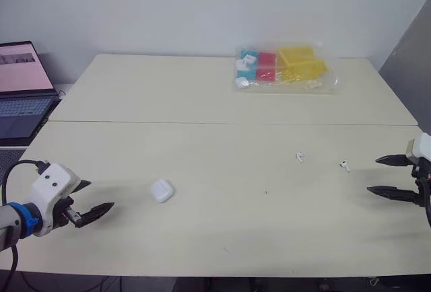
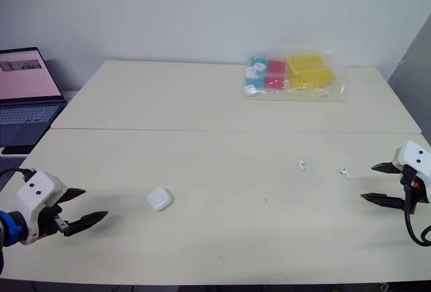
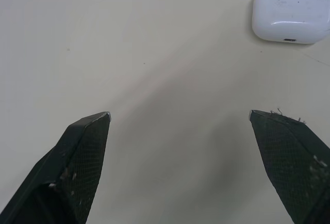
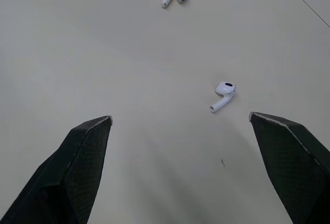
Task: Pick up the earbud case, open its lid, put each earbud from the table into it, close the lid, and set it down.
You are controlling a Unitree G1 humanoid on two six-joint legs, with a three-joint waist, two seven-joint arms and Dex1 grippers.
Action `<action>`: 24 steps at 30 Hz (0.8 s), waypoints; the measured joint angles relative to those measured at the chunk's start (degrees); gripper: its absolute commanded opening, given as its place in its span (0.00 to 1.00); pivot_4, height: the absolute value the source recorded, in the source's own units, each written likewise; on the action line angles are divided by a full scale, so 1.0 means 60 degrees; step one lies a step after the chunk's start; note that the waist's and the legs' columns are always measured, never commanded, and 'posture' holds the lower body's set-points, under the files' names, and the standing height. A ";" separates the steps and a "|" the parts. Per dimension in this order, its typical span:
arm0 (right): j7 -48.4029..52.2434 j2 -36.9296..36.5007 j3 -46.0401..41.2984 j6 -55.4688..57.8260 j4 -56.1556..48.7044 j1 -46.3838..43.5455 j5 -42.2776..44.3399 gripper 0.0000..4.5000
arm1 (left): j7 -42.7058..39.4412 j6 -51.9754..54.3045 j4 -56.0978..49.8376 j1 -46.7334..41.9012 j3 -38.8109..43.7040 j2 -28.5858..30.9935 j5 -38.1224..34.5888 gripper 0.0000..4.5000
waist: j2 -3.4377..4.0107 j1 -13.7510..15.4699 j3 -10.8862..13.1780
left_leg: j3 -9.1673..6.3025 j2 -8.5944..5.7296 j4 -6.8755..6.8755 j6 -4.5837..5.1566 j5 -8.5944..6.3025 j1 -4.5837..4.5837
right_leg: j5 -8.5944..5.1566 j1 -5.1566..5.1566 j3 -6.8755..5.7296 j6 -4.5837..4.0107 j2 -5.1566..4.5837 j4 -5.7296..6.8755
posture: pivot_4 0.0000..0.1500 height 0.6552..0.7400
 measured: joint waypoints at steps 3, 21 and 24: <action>0.0006 0.0000 0.0000 0.0007 0.0006 0.0000 0.0003 0.99 | -0.0025 -0.0010 0.0041 -0.0085 0.0000 0.0000 -0.0023 1.00 | 0.0000 -0.0001 0.0000 | -0.0001 0.0000 0.0000 0.0000 0.0000 0.0000 | -0.0001 0.0000 -0.0001 0.0001 0.0000 0.0001 | 1.00 1.00; -0.0068 0.0160 0.0038 0.0380 0.0214 -0.0294 0.0027 0.99 | -0.0493 0.0132 0.0420 -0.0492 0.0338 0.0008 -0.0610 1.00 | 0.0006 -0.0005 0.0004 | 0.0000 0.0000 0.0000 0.0000 0.0000 0.0001 | -0.0001 -0.0001 -0.0001 0.0000 0.0000 0.0002 | 1.00 1.00; -0.0073 0.0248 0.0038 0.0357 0.0212 -0.0323 0.0026 0.99 | -0.0594 0.0266 0.0360 -0.0496 0.0354 0.0007 -0.0774 1.00 | 0.0006 -0.0006 0.0004 | 0.0001 0.0000 0.0000 0.0000 0.0000 0.0000 | 0.0000 -0.0001 0.0000 0.0000 0.0000 0.0001 | 1.00 1.00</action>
